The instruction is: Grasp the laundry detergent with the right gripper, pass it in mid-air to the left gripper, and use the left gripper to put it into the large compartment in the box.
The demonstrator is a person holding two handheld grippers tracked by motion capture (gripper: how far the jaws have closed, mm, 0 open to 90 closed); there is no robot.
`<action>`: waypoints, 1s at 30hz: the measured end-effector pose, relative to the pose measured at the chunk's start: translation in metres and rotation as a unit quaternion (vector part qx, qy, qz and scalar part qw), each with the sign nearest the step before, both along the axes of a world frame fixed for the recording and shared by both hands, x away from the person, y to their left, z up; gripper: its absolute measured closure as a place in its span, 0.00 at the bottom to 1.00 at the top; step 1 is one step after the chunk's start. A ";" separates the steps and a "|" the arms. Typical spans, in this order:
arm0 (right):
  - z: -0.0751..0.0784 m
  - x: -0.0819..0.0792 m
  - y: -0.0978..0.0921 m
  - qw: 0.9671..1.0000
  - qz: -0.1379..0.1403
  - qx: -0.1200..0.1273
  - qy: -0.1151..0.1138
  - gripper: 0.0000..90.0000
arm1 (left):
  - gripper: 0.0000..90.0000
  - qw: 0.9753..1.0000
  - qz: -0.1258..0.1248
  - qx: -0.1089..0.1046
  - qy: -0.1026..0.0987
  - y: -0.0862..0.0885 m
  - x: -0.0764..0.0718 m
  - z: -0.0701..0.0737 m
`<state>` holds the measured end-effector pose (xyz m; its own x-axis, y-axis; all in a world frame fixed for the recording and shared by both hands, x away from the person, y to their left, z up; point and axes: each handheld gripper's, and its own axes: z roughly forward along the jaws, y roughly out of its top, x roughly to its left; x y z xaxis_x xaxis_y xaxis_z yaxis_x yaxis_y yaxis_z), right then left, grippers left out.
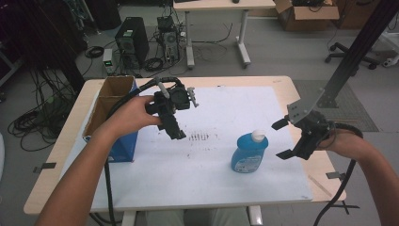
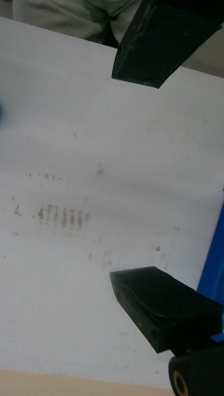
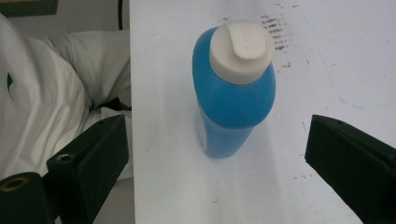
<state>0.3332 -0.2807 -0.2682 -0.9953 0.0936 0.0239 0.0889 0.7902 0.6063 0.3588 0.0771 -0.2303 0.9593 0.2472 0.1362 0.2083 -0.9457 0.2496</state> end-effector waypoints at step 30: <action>-0.044 0.015 -0.010 0.998 -0.008 0.056 0.024 0.07 | 0.06 1.000 0.008 -0.001 0.000 0.000 0.002 -0.006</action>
<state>0.3482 -0.2909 -0.3123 -0.9912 0.1041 0.0819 0.1318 0.7158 0.6858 0.3613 0.0771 -0.2362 0.9555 0.2625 0.1349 0.2231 -0.9417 0.2519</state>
